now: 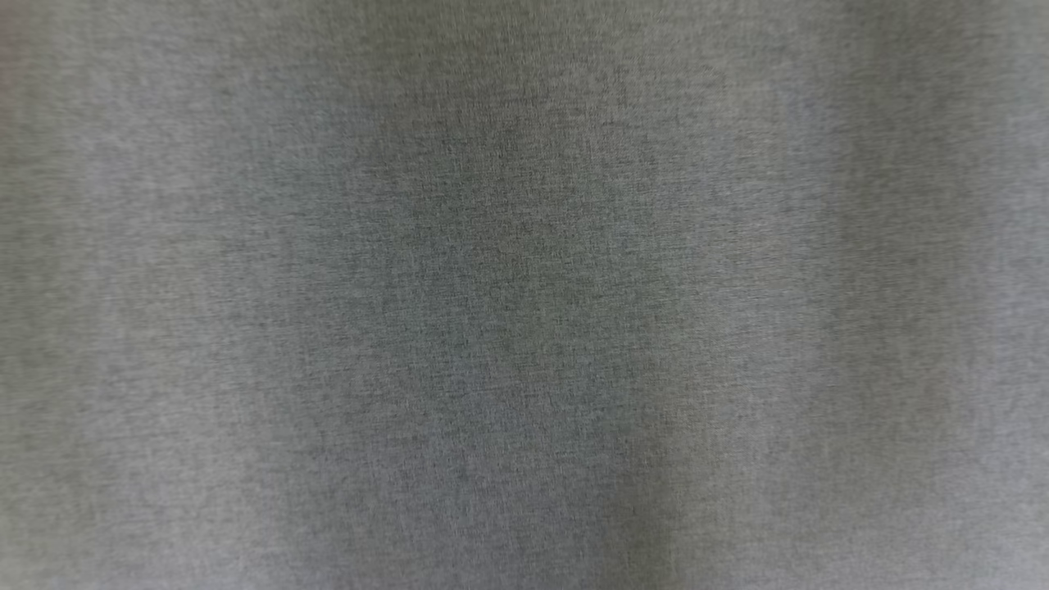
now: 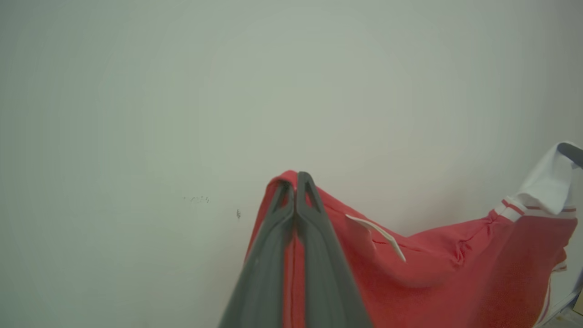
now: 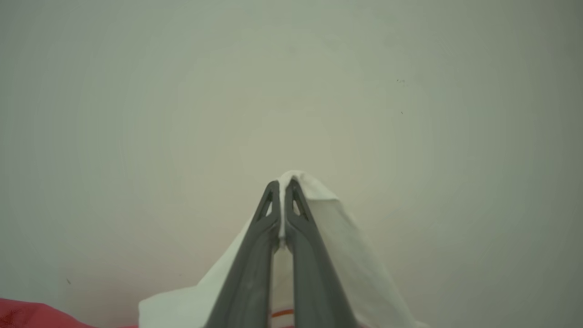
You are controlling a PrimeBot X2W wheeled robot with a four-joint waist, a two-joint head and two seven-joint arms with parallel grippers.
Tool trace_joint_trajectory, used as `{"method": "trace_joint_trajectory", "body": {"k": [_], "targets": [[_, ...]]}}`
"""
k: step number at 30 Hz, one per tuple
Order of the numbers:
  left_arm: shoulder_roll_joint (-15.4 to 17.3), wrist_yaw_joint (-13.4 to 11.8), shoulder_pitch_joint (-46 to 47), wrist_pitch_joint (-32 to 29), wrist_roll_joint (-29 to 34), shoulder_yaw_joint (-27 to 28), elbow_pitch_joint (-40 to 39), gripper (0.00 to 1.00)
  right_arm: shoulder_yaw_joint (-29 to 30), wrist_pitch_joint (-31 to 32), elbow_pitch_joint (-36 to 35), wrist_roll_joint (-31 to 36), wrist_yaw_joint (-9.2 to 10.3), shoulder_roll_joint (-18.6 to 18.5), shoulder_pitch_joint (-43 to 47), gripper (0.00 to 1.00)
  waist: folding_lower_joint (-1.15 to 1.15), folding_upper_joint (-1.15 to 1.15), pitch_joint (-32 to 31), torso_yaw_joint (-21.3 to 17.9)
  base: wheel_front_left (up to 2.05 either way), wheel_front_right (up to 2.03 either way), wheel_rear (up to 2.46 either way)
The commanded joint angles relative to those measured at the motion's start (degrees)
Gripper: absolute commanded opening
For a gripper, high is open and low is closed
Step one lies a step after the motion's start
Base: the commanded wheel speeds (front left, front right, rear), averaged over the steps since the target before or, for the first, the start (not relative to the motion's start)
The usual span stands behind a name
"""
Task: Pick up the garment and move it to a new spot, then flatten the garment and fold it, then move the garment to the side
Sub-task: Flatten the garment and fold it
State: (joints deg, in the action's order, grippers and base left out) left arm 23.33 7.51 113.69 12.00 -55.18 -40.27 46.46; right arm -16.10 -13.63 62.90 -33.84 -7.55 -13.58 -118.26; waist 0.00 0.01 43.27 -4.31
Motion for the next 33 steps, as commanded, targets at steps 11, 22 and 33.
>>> {"method": "trace_joint_trajectory", "body": {"k": [11,22,33], "targets": [[5.99,-1.63,-34.48,3.14,-3.02,2.06,-15.04,0.0,-9.84,-0.28,-21.42,-14.21,0.14,-3.03,38.45,0.0,0.0,-0.01,-13.2,-1.13,0.0,0.0,0.0],[6.87,-10.41,-74.97,3.21,0.62,11.88,-37.13,0.0,-9.67,-0.9,-37.93,-20.61,0.14,-6.77,74.95,0.0,0.0,-0.01,-23.96,-1.77,0.0,0.0,0.0],[2.48,-11.46,-103.83,3.21,3.64,19.78,-44.37,0.0,-5.49,1.72,-42.82,-20.88,0.14,-7.45,99.16,0.0,0.0,-0.01,-30.64,-2.38,0.0,0.0,0.0]]}}
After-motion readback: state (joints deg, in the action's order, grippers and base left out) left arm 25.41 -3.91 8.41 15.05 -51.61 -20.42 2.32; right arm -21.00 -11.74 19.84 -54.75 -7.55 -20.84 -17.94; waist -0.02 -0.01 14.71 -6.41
